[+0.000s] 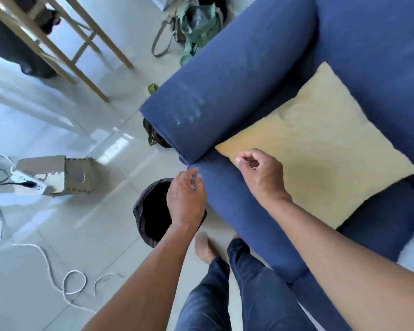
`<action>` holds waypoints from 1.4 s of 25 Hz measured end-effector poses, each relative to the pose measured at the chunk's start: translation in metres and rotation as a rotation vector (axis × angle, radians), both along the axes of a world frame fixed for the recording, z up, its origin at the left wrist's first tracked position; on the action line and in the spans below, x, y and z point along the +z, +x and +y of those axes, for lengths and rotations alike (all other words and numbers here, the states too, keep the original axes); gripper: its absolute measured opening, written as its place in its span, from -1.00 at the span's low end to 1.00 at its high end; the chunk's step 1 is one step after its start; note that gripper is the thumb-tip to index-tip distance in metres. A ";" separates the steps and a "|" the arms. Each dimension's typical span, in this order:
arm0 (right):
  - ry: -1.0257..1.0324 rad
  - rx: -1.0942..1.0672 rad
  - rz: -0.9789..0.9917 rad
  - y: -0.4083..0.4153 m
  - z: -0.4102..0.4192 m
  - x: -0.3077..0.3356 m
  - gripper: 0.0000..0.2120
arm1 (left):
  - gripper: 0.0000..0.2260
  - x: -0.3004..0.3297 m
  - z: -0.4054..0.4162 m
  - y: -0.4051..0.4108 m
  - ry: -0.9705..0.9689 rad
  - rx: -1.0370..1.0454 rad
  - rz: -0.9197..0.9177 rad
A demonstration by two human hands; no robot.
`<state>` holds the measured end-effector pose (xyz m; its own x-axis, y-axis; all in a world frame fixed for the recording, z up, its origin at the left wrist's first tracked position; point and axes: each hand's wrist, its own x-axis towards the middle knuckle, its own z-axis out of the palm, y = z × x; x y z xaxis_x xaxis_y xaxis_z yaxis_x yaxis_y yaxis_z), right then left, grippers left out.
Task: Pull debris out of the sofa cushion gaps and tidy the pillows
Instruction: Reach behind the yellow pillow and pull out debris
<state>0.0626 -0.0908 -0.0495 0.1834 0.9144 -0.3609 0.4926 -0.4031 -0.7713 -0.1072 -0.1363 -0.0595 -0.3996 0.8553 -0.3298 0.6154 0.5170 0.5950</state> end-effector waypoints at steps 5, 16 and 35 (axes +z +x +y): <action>0.102 -0.226 -0.007 0.099 0.051 0.022 -0.94 | -0.78 0.014 0.094 0.090 0.097 -0.184 -0.015; 0.128 -0.475 -0.233 0.268 0.138 -0.046 -0.76 | -0.75 -0.058 0.268 0.262 0.257 -0.698 -0.030; -0.743 -0.698 -0.279 0.373 0.156 -0.220 0.06 | -0.30 -0.219 0.353 0.397 -0.453 -0.996 0.646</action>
